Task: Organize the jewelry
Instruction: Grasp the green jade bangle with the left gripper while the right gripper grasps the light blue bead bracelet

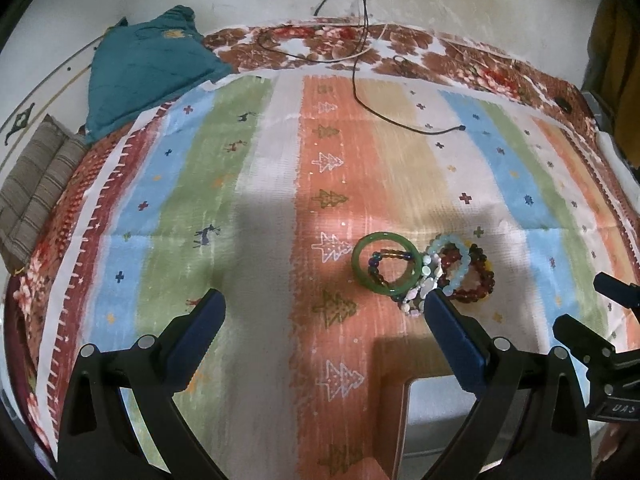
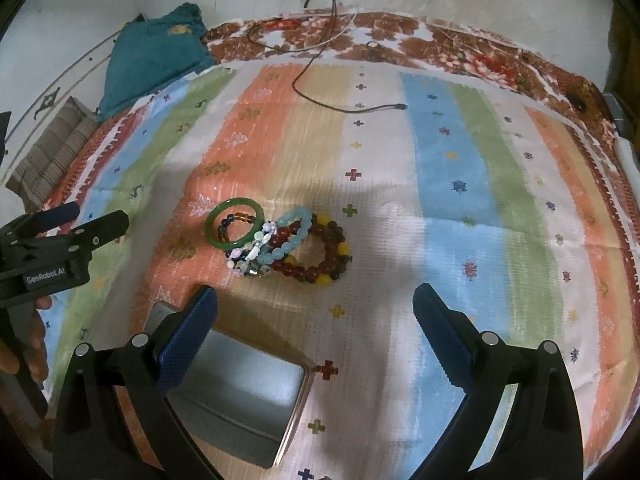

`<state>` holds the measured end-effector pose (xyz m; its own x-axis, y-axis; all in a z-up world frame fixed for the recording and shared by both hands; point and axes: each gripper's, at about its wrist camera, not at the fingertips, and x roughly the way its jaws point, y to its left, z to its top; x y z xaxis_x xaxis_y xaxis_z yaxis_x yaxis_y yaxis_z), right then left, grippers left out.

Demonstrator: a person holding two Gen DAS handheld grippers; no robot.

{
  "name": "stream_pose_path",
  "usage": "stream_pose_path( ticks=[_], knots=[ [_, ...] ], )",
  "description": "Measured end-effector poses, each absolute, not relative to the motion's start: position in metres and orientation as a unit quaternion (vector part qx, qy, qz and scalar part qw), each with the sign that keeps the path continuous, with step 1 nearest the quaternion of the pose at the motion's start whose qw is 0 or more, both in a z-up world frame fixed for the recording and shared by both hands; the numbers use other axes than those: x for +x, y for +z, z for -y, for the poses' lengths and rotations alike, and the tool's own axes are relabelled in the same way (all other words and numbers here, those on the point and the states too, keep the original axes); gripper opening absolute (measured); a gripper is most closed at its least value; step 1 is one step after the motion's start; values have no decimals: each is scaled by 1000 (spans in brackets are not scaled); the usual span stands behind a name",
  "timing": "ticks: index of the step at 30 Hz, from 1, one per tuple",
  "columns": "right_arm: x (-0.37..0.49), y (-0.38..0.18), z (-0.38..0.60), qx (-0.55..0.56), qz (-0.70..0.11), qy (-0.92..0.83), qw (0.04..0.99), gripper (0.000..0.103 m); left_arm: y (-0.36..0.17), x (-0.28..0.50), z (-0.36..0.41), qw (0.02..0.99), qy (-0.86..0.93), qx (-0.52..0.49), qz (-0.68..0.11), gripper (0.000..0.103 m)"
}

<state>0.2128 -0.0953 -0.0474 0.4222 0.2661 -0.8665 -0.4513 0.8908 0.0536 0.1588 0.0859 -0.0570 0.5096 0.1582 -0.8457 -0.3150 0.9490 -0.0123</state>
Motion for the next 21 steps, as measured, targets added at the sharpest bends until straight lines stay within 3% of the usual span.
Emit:
stream_pose_path(
  ticks=[21],
  knots=[
    [253, -80, 79, -103, -517, 210, 823, 99, -93, 198, -99, 849, 141, -80, -503, 96]
  ],
)
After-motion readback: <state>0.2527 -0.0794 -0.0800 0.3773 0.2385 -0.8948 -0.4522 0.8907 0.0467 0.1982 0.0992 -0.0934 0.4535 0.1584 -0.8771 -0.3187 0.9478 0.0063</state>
